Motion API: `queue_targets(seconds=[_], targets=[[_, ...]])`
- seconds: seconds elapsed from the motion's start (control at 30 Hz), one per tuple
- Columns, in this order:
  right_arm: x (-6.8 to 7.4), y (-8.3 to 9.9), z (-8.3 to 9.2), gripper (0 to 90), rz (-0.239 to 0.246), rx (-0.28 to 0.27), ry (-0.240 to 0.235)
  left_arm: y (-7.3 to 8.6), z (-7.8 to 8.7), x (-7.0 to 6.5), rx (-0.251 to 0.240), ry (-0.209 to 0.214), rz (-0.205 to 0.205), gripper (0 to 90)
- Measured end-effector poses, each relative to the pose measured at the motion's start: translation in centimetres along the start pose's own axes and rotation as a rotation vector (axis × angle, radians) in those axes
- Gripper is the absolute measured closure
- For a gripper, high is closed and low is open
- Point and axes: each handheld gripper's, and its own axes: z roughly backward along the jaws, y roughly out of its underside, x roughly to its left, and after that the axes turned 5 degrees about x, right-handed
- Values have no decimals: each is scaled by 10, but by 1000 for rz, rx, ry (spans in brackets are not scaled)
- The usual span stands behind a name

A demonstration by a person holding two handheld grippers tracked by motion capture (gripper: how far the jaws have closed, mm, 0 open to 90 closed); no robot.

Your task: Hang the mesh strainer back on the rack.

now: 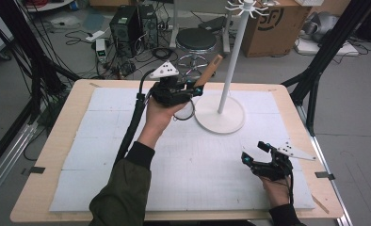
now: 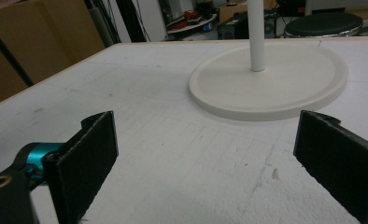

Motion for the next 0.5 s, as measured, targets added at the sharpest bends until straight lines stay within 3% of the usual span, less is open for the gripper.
queue_targets(seconds=[0.27, 0.37, 0.5], targets=[[-4, -3, -1, 55, -2, -13, -14, -16, -7, 3, -50, 25, 14, 711], [-4, -3, 0, 55, 3, -16, -20, -22, -12, 3, -42, 26, 11, 712], [-5, -4, -2, 55, -3, -12, -33, -36, -14, 1, -67, 30, -4, 712]])
